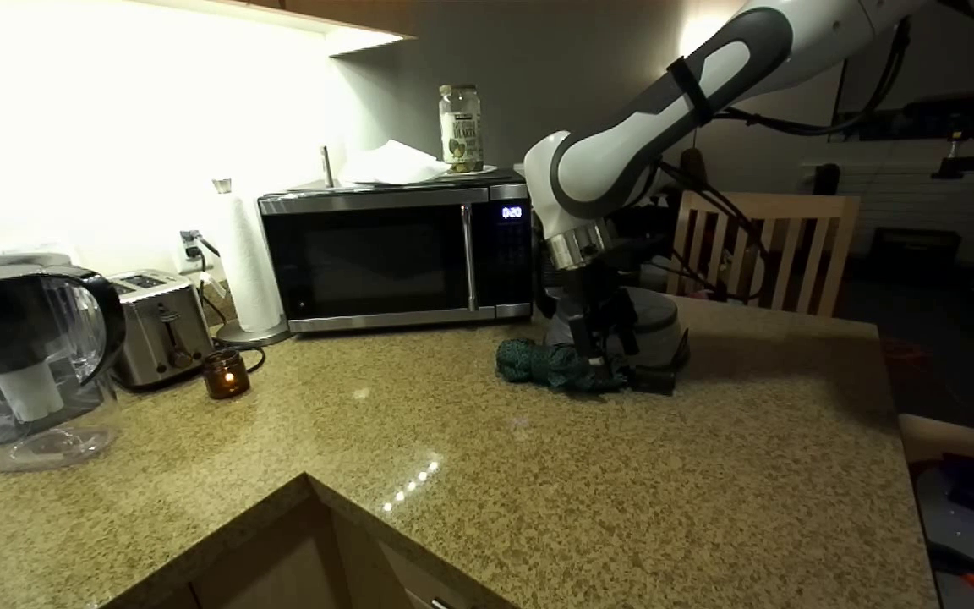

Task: Move the umbrella

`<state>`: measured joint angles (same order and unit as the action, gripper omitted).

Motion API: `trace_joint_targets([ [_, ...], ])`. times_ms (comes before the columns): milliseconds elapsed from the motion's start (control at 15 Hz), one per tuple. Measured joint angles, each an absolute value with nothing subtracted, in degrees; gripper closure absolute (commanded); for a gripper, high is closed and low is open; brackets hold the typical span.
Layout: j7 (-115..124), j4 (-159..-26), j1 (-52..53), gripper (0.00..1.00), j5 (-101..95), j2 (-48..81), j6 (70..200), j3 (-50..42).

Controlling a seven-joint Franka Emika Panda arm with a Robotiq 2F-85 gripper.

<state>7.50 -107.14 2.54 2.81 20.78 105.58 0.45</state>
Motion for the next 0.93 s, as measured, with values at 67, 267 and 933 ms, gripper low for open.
trace_joint_targets([
  [67, 7.98, -107.15, 2.54, 0.3, 2.81, 20.79, 105.58, 0.37],
  [267, 9.33, -107.09, 2.53, 0.49, 2.8, 20.59, 105.58, -0.08],
  [933, 12.97, -107.94, 2.65, 0.49, 2.76, 20.02, 105.59, -0.94],
])
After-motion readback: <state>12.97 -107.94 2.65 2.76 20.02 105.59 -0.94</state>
